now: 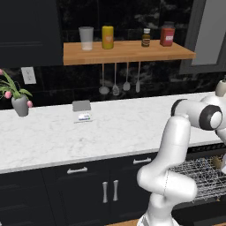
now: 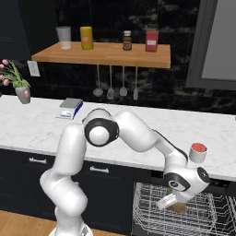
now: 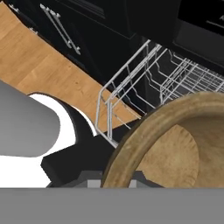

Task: Pick up the cup and bowl from the counter, place them in the dishwasher, and close the dishwasher door.

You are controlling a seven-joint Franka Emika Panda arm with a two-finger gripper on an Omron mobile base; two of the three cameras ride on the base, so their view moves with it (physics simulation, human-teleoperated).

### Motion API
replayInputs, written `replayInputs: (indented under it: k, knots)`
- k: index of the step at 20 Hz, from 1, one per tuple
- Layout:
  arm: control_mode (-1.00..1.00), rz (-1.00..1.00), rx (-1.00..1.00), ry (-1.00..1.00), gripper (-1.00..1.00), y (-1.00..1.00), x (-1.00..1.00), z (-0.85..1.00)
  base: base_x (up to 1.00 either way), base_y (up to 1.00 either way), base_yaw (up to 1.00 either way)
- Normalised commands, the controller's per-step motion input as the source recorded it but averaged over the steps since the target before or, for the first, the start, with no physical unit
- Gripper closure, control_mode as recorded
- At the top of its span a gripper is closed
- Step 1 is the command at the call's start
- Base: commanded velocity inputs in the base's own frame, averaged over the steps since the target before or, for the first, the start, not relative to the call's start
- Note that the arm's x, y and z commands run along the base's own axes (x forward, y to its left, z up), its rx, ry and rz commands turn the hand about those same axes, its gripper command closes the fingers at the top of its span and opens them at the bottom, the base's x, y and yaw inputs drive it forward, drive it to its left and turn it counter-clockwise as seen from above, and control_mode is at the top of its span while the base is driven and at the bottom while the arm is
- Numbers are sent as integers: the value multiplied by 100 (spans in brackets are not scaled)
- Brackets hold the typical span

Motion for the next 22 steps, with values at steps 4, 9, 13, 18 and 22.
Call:
replayInputs:
  k: [4,9,13,18,22]
  knots:
    - [-100,1,0,0,100,4,0,-11,0,0,0]
    - [-100,3,0,0,100,12,0,-32,0,0,0]
    - [-100,3,0,0,100,22,1,-36,0,0,0]
    - [-100,3,0,0,100,18,13,-36,0,0,0]
    - [-100,1,0,-1,100,5,18,-27,0,0,0]
